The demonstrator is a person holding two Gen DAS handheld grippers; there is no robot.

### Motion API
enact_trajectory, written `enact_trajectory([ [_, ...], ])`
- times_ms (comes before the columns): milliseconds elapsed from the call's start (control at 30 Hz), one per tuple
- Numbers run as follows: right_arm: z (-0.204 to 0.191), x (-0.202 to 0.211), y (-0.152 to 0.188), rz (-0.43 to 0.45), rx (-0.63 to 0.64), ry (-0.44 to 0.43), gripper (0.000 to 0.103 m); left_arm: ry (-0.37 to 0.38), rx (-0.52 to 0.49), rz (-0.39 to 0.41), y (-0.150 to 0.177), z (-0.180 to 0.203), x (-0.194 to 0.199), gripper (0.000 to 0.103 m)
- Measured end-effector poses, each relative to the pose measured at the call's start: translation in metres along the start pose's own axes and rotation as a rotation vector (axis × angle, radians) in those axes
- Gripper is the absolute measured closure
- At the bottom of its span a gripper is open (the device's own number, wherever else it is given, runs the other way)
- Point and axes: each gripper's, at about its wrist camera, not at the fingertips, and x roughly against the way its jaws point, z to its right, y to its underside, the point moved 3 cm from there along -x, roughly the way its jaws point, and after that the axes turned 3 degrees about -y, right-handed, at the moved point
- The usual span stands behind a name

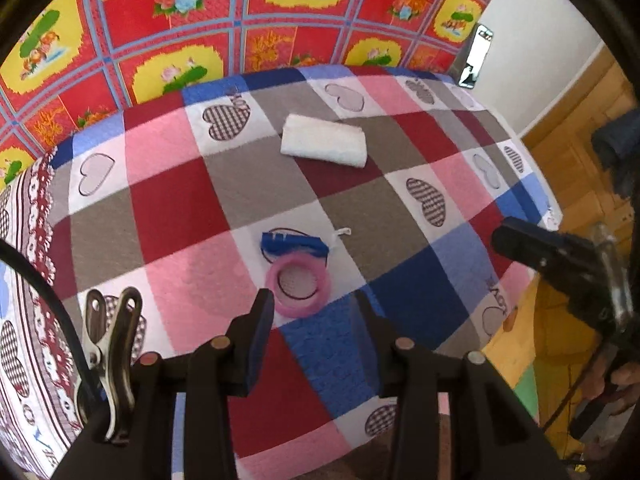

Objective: Collect trash
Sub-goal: 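Lower the left gripper toward the pink tape roll on the bed, then grasp the pink tape roll with the left gripper while the right approaches the blue clip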

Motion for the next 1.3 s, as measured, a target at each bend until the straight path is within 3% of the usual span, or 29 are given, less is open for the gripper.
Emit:
enact_trajectory([
  [367, 0.021, -0.011, -0.004, -0.047, 0.036, -0.046, 0.078, -0.085, 0.050, -0.009, 0.000, 0.004, -0.022, 0.062],
  [700, 0.025, -0.012, -0.004, -0.050, 0.045, -0.058, 0.078, -0.201, -0.036, 0.022, -0.001, 0.021, -0.031, 0.062],
  [800, 0.025, -0.012, -0.003, -0.050, 0.047, -0.059, 0.078, -0.224, -0.041, 0.041, -0.002, 0.021, -0.031, 0.070],
  [867, 0.026, -0.013, -0.003, -0.049, 0.049, -0.060, 0.078, -0.191, -0.026, 0.021, -0.001, 0.019, -0.035, 0.093],
  [967, 0.025, -0.014, -0.003, -0.051, 0.051, -0.063, 0.078, -0.163, 0.024, -0.011, 0.005, 0.011, -0.040, 0.093],
  [1300, 0.009, -0.026, -0.009, -0.071, 0.093, -0.087, 0.078, -0.130, 0.065, 0.073, 0.004, -0.002, -0.008, 0.095],
])
